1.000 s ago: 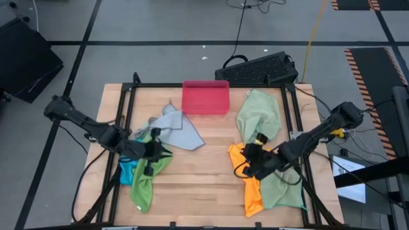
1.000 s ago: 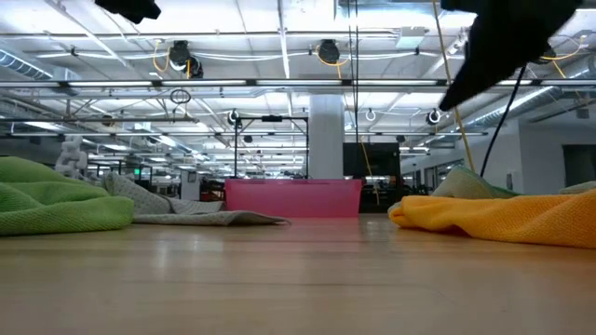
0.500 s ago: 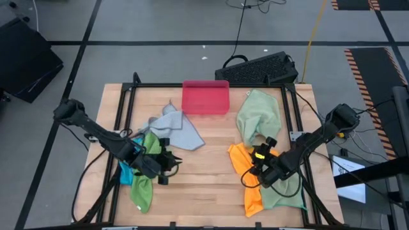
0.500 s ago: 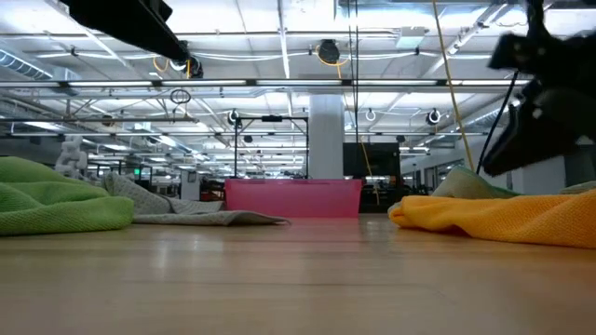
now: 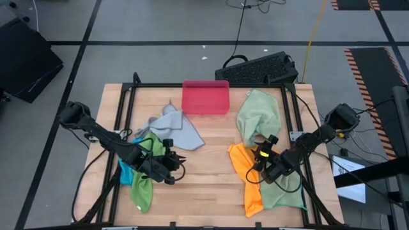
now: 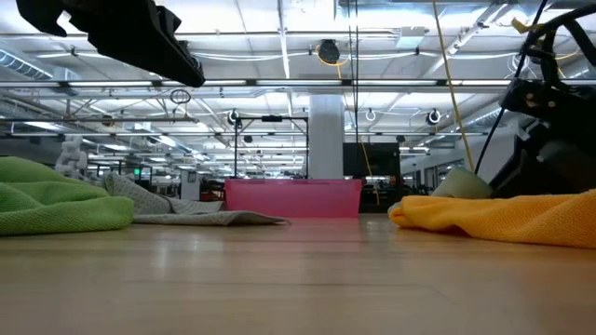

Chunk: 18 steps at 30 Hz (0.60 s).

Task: Fold microfiber towels
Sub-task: Fold the top light green towel

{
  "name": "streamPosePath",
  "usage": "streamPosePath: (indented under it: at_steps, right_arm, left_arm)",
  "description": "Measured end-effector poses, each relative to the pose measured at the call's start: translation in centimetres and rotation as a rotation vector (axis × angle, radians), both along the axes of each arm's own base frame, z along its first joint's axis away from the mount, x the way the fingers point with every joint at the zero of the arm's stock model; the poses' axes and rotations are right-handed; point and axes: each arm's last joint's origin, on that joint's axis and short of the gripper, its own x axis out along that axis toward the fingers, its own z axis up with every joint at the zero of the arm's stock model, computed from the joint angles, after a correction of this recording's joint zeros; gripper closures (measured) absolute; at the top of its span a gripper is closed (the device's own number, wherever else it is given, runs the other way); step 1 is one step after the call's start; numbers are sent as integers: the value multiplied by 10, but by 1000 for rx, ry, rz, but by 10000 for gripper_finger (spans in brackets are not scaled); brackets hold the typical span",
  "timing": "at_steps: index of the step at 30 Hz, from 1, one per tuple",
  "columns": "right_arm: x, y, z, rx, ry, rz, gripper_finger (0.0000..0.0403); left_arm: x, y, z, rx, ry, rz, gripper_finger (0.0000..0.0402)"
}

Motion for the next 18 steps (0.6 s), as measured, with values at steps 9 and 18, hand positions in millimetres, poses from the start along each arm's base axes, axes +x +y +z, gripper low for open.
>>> streamPosePath:
  at_steps: [9,18]
  right_arm:
    - [23,-8,3,133,-105,-64,387]
    - [51,2,30,252,-351,90,400]
  left_arm:
    - [8,-5,10,-23,-114,-41,355]
    - [18,-5,8,-20,-155,-40,355]
